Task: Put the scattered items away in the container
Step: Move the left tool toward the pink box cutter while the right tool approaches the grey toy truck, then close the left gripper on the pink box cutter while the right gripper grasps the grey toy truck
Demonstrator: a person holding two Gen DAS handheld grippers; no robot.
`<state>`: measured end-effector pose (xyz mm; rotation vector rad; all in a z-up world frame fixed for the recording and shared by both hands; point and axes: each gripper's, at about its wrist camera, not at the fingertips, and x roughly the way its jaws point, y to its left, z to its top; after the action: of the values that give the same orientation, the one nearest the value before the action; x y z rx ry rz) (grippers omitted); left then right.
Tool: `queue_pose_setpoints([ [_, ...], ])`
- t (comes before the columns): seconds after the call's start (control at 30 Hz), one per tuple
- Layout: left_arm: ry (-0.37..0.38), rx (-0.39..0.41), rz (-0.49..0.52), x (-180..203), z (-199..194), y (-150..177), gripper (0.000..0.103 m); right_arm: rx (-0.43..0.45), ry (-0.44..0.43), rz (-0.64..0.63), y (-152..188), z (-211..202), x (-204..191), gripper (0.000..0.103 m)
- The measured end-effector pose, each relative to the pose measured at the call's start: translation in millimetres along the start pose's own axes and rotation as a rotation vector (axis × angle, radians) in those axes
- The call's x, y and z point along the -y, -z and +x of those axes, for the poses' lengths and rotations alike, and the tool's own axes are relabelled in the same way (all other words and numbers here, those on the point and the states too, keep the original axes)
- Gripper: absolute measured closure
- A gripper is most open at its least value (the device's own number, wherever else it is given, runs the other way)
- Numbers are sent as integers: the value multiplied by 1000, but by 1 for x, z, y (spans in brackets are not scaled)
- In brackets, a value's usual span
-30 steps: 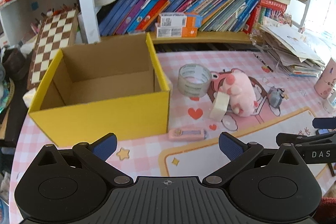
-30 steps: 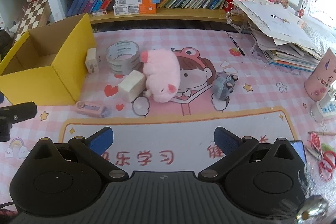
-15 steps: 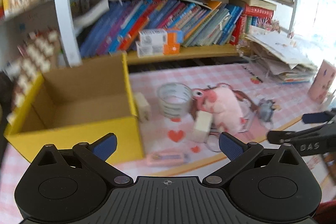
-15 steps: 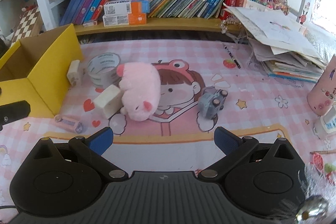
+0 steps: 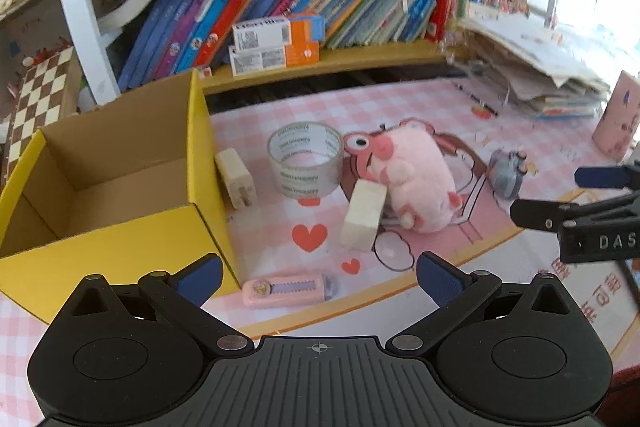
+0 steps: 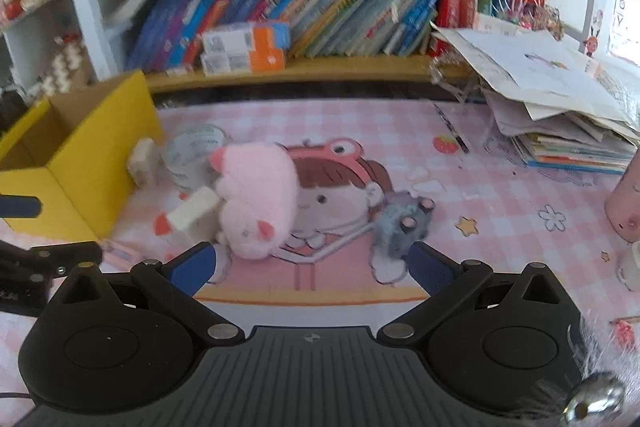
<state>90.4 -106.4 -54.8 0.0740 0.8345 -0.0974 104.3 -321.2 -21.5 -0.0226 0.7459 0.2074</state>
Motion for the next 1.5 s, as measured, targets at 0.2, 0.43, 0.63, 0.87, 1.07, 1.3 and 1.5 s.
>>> queue_pose_setpoints([
  [0.2,-28,-60,60,6,24,4,27,-77,32,38,0,22,14,12],
  [0.43,-59,-129,130,9,54,9,38,-122,19,58,0,43,26,28],
  [0.63,-101,-137,86,4,61,13,31,-138,16,65,-2,56,29,28],
  [0.87,-112,-145,-57,-12,65,14,30,-160,10,75,-4,66,30,28],
  [1.07,-99,-151,-149,-22,74,14,21,-158,24,70,-7,70,32,27],
  [1.3,-99,-144,-157,-21,79,13,18,-152,50,62,-15,82,34,27],
  [1.5,-88,-149,-162,-22,81,15,18,-155,104,77,-19,96,39,27],
])
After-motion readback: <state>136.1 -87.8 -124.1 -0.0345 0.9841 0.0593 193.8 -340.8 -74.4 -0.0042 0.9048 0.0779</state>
